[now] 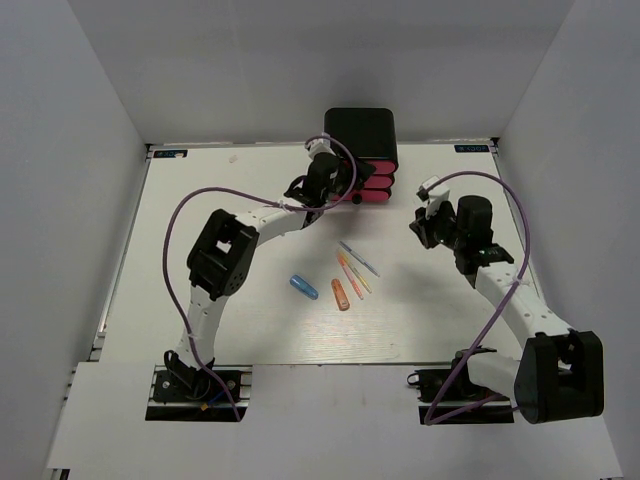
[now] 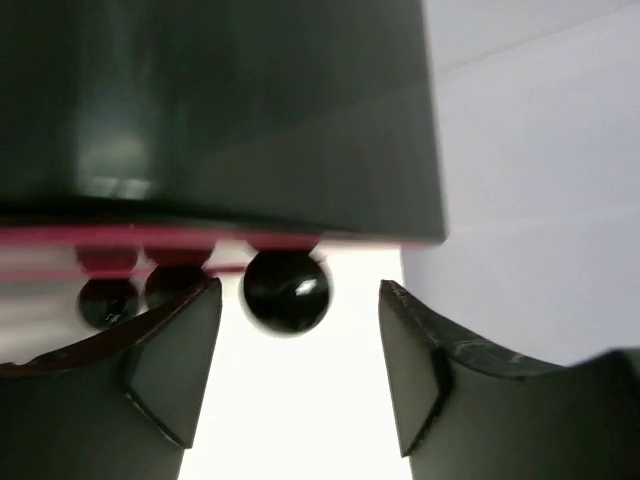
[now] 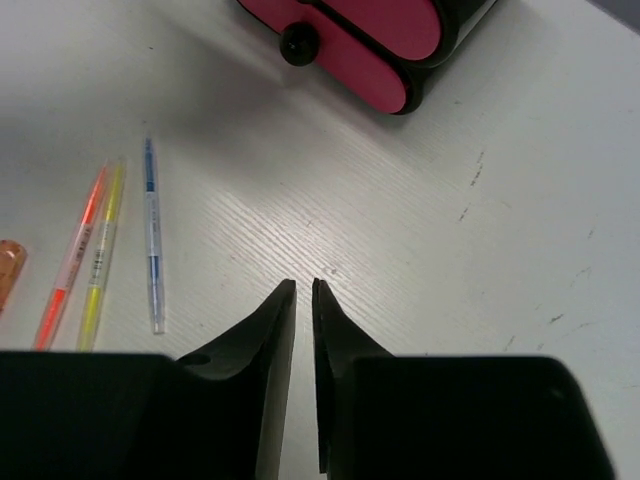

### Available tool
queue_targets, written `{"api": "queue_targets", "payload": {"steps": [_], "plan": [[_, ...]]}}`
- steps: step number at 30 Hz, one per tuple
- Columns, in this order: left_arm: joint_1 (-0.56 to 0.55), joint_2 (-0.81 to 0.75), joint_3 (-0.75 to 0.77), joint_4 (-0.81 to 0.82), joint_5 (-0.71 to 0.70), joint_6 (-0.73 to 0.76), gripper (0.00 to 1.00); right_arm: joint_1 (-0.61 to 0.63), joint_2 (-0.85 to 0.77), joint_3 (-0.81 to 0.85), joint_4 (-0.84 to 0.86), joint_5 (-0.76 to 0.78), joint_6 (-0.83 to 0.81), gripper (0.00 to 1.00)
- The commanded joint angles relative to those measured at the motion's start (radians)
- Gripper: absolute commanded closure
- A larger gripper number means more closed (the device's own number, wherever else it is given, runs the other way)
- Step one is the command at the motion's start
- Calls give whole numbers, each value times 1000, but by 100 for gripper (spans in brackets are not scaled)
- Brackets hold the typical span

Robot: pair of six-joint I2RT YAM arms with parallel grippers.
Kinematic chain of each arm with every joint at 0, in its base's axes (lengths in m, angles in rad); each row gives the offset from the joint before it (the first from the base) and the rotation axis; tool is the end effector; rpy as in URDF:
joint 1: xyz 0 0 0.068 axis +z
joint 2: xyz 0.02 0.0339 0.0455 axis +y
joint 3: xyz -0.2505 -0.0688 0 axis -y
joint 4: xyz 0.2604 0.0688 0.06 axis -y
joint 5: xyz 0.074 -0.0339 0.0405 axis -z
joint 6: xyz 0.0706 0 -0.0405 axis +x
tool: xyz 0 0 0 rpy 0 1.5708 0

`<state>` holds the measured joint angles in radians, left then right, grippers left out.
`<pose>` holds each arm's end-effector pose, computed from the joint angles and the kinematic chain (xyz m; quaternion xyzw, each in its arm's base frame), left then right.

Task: Sort the stationery into containers
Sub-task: Close the drawer in the storage box, then open the drawer in the storage box.

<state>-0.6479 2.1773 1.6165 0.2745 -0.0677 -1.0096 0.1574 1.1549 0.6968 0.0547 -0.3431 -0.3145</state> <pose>0.4444 -0.3304 0.1908 -0.1639 0.7836 -0.4229 0.4245 0.3006 0.0718 0.2262 -0.2837 0.7774 0.0994 0.5525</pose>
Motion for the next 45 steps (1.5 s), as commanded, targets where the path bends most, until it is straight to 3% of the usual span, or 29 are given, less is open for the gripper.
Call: {"api": "queue_targets", "payload": {"steps": [1,5,9,16,20,29,37,45], "plan": [[-6,-114,-73,63,59,83,22,-4,-15,-14,16,-60,-9,70],[-15,-181,-136,74,83,115,18,-2,0,-14,16,-141,-24,47],[-15,-291,-230,74,94,161,16,-4,46,-6,49,-210,-6,38],[-15,-554,-444,-144,1,282,13,5,265,61,270,-289,270,44],[-15,-747,-584,-259,-89,298,13,16,411,208,342,-262,475,46],[-15,-1151,-964,-443,-185,95,12,79,666,430,405,-97,742,46],[-15,-1232,-983,-564,-225,69,11,122,779,552,358,-28,900,38],[-15,-1242,-1001,-574,-216,51,11,140,812,596,309,73,927,40]]}}
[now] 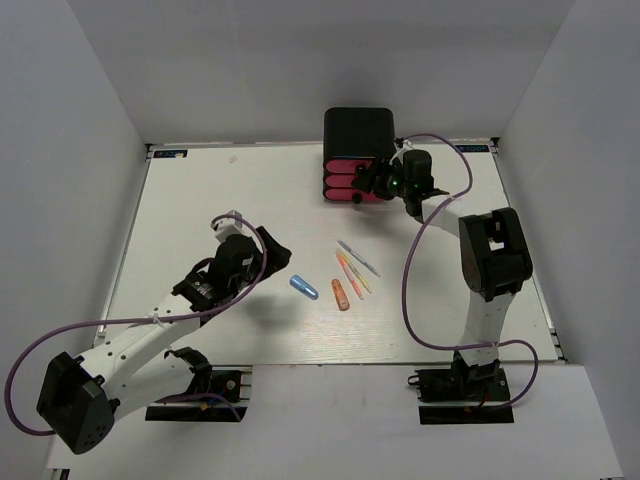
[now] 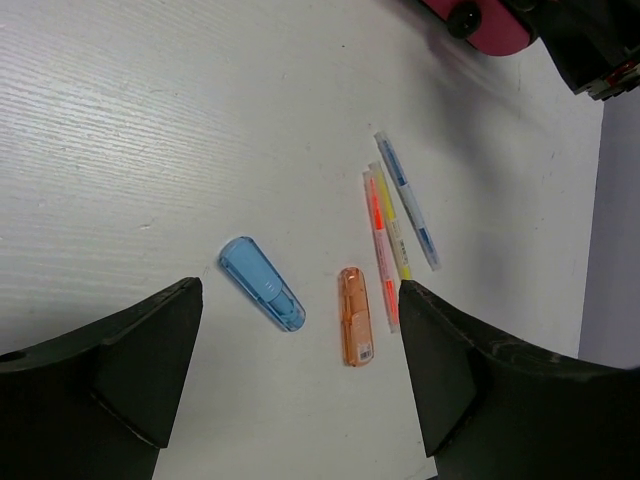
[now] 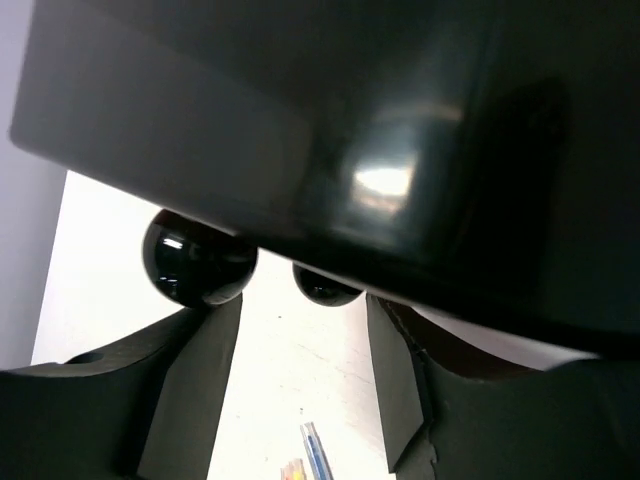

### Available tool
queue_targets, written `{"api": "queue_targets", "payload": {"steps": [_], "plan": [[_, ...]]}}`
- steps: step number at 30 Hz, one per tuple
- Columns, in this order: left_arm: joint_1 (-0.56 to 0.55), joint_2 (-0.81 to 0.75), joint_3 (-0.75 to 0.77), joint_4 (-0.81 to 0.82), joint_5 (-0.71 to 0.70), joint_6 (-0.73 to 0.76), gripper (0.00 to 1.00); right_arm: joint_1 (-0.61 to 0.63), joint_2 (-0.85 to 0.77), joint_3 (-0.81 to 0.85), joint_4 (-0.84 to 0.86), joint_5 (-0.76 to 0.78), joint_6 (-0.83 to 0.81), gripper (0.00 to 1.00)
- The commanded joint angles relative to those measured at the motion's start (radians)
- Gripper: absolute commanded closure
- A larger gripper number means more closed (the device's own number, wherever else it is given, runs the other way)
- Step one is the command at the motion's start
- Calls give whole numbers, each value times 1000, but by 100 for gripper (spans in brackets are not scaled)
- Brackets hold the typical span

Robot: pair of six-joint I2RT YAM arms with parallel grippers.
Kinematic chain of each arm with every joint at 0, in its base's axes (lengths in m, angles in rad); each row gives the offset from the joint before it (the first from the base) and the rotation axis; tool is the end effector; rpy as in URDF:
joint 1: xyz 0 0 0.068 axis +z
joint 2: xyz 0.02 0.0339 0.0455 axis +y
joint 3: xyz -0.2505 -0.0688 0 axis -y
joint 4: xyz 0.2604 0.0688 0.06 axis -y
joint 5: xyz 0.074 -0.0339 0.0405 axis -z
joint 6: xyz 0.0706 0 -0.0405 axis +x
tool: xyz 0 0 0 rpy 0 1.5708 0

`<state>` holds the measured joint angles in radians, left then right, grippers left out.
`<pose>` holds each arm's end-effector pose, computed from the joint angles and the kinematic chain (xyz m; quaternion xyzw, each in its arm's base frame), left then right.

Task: Sort the stationery into containers
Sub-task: Open the drawer in the storage box.

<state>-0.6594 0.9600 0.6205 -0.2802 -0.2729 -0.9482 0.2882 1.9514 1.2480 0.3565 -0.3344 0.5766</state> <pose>0.2151 -0.1427 0.2061 -0.1884 0.8627 -0.2426 0.4018 0.4563 0.1594 0.1756 0.0214 0.8125 0.3611 0.4572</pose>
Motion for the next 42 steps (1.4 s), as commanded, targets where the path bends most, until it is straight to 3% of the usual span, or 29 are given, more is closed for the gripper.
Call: {"api": "queue_targets", "payload": {"steps": [1,14,21,30,39,42], "plan": [[-3,-24,-5,-19,-11,-11,11,9,17,44,13,69,35,42],[-3,-33,-15,-39,8,-29,11,39,52,37,50,150,42,48],[-3,-33,-24,-39,26,-57,11,46,60,19,108,184,57,70],[-3,-33,-24,-39,26,-75,11,40,7,-36,165,209,78,51],[-3,-24,-24,-39,35,-75,11,43,26,2,164,247,101,51],[-3,-24,-24,-39,35,-75,11,42,35,14,157,256,111,57]]}}
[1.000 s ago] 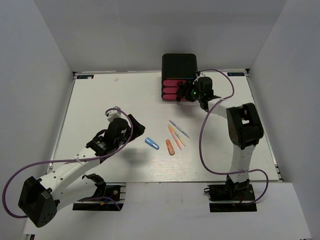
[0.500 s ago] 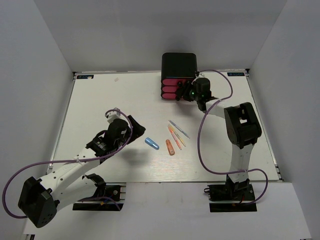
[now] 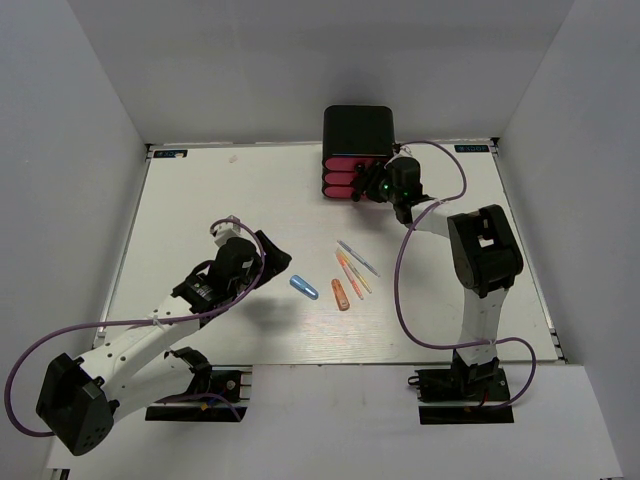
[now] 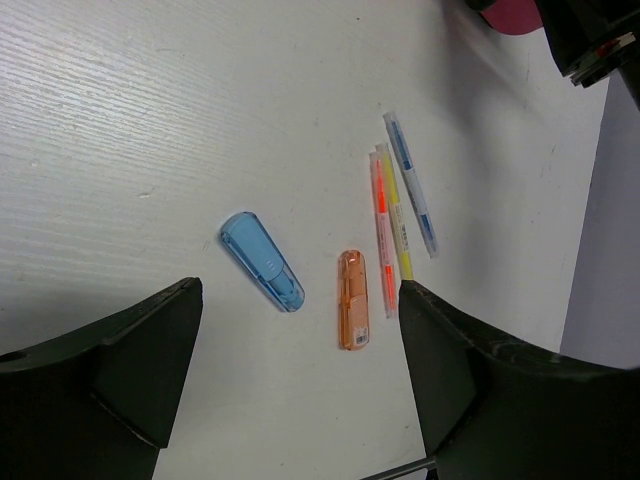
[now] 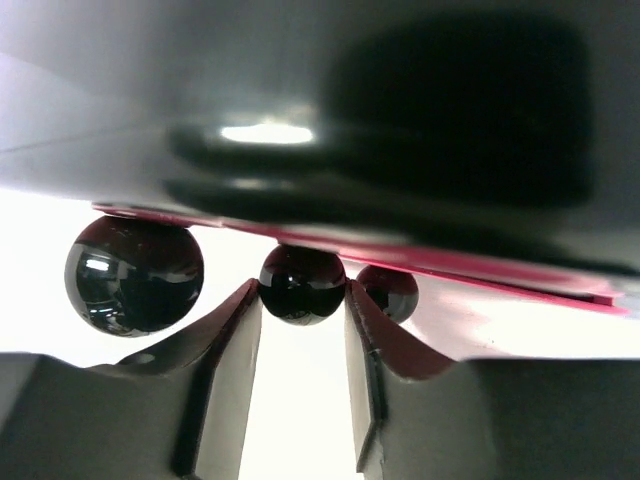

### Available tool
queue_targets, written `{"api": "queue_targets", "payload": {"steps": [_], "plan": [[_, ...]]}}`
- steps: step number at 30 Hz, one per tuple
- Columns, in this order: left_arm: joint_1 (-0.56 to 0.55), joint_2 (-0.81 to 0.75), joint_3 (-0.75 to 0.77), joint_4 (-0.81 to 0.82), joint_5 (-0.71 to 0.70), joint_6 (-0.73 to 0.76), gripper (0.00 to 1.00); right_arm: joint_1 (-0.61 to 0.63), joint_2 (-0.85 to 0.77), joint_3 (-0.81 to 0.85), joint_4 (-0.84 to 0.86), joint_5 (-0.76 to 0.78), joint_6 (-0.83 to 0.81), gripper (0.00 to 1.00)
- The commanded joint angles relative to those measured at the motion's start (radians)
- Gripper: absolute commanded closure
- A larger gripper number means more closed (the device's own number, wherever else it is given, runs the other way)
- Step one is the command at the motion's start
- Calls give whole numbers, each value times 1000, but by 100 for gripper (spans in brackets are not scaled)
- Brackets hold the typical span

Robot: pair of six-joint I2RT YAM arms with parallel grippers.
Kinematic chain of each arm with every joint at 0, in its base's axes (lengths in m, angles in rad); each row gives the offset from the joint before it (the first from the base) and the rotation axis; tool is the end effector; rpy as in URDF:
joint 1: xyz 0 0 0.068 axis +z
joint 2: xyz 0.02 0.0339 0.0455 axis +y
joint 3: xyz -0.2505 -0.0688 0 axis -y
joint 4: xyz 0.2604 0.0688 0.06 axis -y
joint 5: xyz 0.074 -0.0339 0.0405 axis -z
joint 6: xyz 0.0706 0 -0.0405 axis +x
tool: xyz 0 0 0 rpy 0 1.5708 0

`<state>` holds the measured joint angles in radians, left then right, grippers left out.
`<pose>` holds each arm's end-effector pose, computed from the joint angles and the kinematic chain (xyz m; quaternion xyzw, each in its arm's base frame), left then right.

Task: Sort the stationery into containers
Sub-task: Open the drawer in the storage box, then pick up the stationery from the center of the board.

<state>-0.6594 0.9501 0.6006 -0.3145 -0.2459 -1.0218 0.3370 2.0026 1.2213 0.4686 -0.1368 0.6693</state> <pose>0.2095 -0.1406 0.1967 -0.2136 0.8679 -0.2503 0.3721 0.4582 0.1708 0.1560 0.0938 0.8022 0.3315 0.4876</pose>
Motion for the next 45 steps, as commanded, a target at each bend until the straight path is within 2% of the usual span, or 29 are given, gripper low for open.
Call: {"api": "queue_targets", "payload": {"steps": [1,4,7,18,22,23,27,32,35,40,43,45], "plan": [[-3,-14,-4,-5,8,-1,11,-10,-19,40,47,57,15,63],[-3,-5,-4,-5,8,-11,11,-12,-24,24,47,60,16,76],[-3,15,5,5,17,-11,11,-10,-45,-19,51,49,16,82],[-3,84,24,14,68,-61,10,-1,-238,-281,81,3,23,80],[-3,122,33,14,103,-61,10,-3,-257,-312,87,-4,4,63],[-3,131,44,14,103,-61,10,-3,-255,-315,88,-9,1,53],[-3,171,54,-17,112,-61,9,-4,-280,-330,91,-58,-16,28],[-3,229,74,-49,112,-70,9,-3,-329,-390,76,-80,-36,26],[-13,278,96,-61,103,-70,9,-4,-376,-436,41,-107,-54,31],[-22,397,178,-107,94,-101,14,-7,-522,-554,-7,-158,-149,48],[-42,490,235,-133,94,-150,26,-7,-603,-621,-31,-205,-253,58],[-51,538,266,-133,105,-202,29,-9,-679,-664,-56,-245,-343,63]]}}
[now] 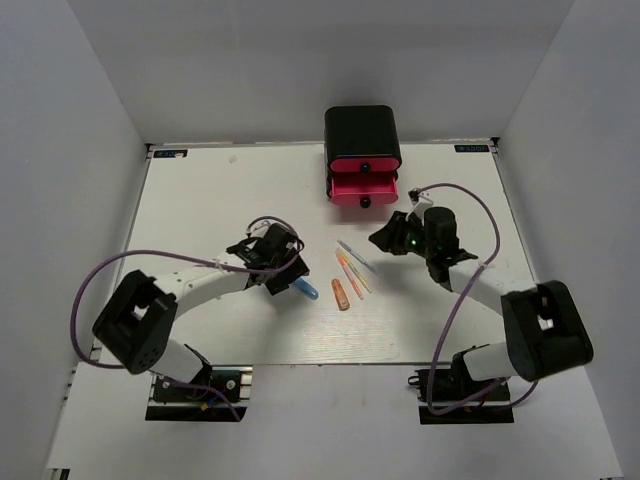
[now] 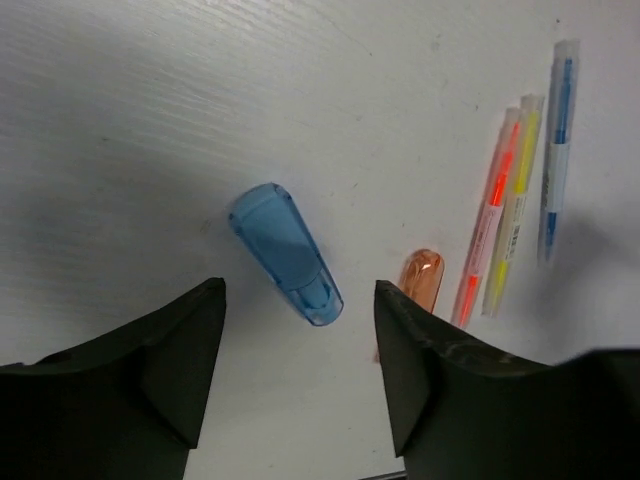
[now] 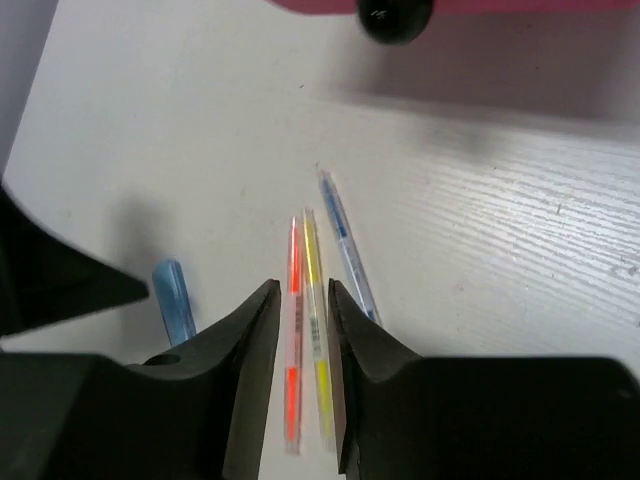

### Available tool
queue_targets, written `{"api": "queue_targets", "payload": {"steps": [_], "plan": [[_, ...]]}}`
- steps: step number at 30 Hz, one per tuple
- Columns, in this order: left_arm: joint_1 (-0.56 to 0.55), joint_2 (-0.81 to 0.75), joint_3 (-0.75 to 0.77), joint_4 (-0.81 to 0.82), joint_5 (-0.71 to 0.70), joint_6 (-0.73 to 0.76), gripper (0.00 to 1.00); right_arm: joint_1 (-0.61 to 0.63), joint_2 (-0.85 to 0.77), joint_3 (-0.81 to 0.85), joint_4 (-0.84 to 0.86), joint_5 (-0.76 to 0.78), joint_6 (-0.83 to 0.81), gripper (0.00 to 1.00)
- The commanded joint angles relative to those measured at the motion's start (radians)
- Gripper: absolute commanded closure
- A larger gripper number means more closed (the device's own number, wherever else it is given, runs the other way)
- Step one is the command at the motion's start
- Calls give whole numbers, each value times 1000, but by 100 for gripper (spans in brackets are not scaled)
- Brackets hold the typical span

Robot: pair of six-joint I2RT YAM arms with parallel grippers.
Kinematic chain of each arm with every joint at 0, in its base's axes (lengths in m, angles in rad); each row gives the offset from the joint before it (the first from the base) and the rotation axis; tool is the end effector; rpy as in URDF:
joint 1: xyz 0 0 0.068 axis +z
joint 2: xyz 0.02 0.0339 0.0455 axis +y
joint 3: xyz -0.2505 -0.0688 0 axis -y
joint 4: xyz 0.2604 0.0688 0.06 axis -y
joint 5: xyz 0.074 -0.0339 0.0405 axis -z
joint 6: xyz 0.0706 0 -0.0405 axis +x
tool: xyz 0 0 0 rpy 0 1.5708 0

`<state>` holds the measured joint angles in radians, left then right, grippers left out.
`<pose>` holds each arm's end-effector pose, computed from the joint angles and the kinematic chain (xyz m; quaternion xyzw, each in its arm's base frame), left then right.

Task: Sort the stationery into containers
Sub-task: Pick up the stationery from the center of the board.

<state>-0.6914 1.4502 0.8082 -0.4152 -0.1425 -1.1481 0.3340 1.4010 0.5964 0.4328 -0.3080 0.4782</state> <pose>0.2414 -0.1868 0.1290 -0.2360 0.9356 -0.1598 0.2083 0.3077 0.1294 0.1630 -0.0276 0.8200 0.3366 0.4622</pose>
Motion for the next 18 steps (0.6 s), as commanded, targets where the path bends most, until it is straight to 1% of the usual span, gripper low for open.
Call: {"api": "queue_targets", "payload": {"steps": [1,2,3,4,6,7,9,10,11,12,13,14,15,16,17,18], "plan": [[-19,61,71,-33,1,-90,32,-4,-92,-50,-29,-88,-179,70],[-28,108,84,-45,1,-107,32,-7,-140,-67,-46,-104,-203,71],[-28,131,115,-59,12,-107,32,-7,-154,-84,-60,-124,-272,71],[-28,156,132,-69,12,-119,32,-6,-192,-93,-66,-149,-294,73],[-39,220,179,-97,12,-128,32,-7,-212,-115,-100,-170,-351,73],[-39,240,195,-140,23,-137,33,-7,-238,-122,-104,-186,-377,68],[-48,274,220,-175,23,-150,35,-7,-281,-136,-123,-197,-398,61],[-48,297,229,-186,33,-150,39,-7,-286,-141,-124,-207,-427,49],[-48,297,229,-186,34,-159,41,-10,-315,-147,-124,-206,-440,41],[-48,306,218,-186,43,-159,44,-7,-323,-158,-120,-209,-472,30],[-48,306,218,-186,43,-159,46,-7,-329,-158,-130,-213,-472,12],[-48,306,209,-172,43,-159,50,-7,-332,-147,-144,-207,-512,10],[-48,315,209,-172,43,-159,52,-9,-318,-121,-198,-180,-518,10],[-48,315,209,-172,43,-159,54,-12,-306,-87,-256,-192,-547,10],[-48,328,209,-172,43,-159,59,-12,-283,-73,-288,-204,-565,10],[-48,328,221,-172,43,-145,62,-13,-275,-60,-311,-223,-596,10]]}}
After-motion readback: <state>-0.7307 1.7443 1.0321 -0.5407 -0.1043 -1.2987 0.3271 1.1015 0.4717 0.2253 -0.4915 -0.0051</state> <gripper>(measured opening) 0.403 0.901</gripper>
